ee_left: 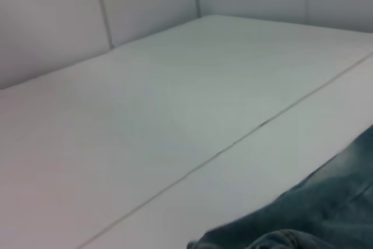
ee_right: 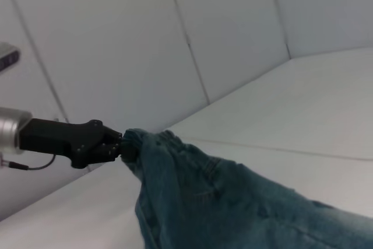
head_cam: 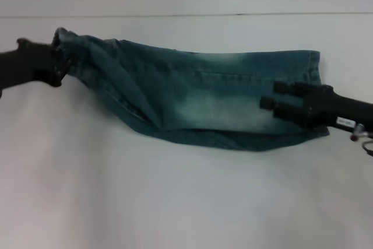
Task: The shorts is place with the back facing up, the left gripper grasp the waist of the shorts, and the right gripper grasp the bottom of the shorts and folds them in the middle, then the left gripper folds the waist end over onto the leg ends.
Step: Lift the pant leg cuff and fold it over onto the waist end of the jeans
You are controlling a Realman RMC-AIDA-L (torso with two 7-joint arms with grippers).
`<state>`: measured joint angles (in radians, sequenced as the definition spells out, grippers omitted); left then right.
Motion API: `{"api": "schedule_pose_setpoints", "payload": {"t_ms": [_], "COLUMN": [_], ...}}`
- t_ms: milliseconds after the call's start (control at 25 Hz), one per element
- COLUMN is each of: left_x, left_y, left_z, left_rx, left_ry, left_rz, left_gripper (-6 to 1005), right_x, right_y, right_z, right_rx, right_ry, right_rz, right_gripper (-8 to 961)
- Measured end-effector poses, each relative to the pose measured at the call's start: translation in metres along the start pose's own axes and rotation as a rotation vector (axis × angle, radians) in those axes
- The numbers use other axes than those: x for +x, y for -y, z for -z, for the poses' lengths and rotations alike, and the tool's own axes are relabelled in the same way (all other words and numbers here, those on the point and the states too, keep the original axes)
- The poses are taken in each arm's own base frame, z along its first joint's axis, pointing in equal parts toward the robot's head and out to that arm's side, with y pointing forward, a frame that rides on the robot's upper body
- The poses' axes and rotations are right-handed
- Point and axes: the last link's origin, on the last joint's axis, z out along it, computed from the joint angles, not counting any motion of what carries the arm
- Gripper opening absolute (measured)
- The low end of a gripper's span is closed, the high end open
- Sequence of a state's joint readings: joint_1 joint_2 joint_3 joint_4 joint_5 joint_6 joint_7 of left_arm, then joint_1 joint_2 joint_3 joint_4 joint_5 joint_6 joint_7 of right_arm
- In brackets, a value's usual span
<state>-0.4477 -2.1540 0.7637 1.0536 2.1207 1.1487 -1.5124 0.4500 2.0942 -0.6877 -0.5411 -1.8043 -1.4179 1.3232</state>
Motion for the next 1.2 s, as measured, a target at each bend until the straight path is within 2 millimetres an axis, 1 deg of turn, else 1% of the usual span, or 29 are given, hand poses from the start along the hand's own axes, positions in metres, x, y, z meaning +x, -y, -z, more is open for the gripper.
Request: {"api": "schedule_pose_setpoints", "payload": {"t_ms": [120, 200, 360, 480, 640, 840, 1000, 1120, 1200], "left_x": [0.022, 0.04, 0.075, 0.096, 0.123, 0.148, 0.167, 0.175, 0.178], "left_y": [-0.001, -0.001, -0.002, -0.005, -0.016, -0.027, -0.036, -0.041, -0.045], "left_z": [-0.003, -0.002, 0.004, 0.01, 0.015, 0.018, 0.021, 0.025, 0.026], "left_rx": [-0.019, -0.03, -0.049, -0.072, -0.138, -0.186, -0.231, -0.25, -0.265], "left_ry": [0.002, -0.007, -0.03, -0.052, -0.075, -0.101, -0.133, -0.158, -0.169], "left_rz": [-0.012, -0.017, -0.032, -0.041, -0.043, -0.057, -0.061, -0.071, -0.072], "left_gripper": [58, 55, 50, 51, 56, 62, 67, 71, 73], "right_x": [0.003, 0.005, 0.006, 0.008, 0.013, 0.016, 0.013, 0.01, 0.011], "right_y": [0.006, 0.01, 0.011, 0.011, 0.01, 0.005, 0.0, -0.007, -0.014], "right_z": [-0.013, -0.025, -0.049, -0.066, -0.088, -0.105, -0.118, -0.133, -0.14], "right_rx": [0.057, 0.098, 0.142, 0.178, 0.214, 0.221, 0.205, 0.181, 0.149], "right_ry": [0.022, 0.023, 0.034, 0.029, -0.037, -0.091, -0.116, -0.16, -0.192], "right_rz": [0.003, 0.013, 0.025, 0.036, 0.07, 0.116, 0.155, 0.19, 0.223], "right_gripper": [624, 543, 373, 306, 216, 101, -1, -1, 0]}}
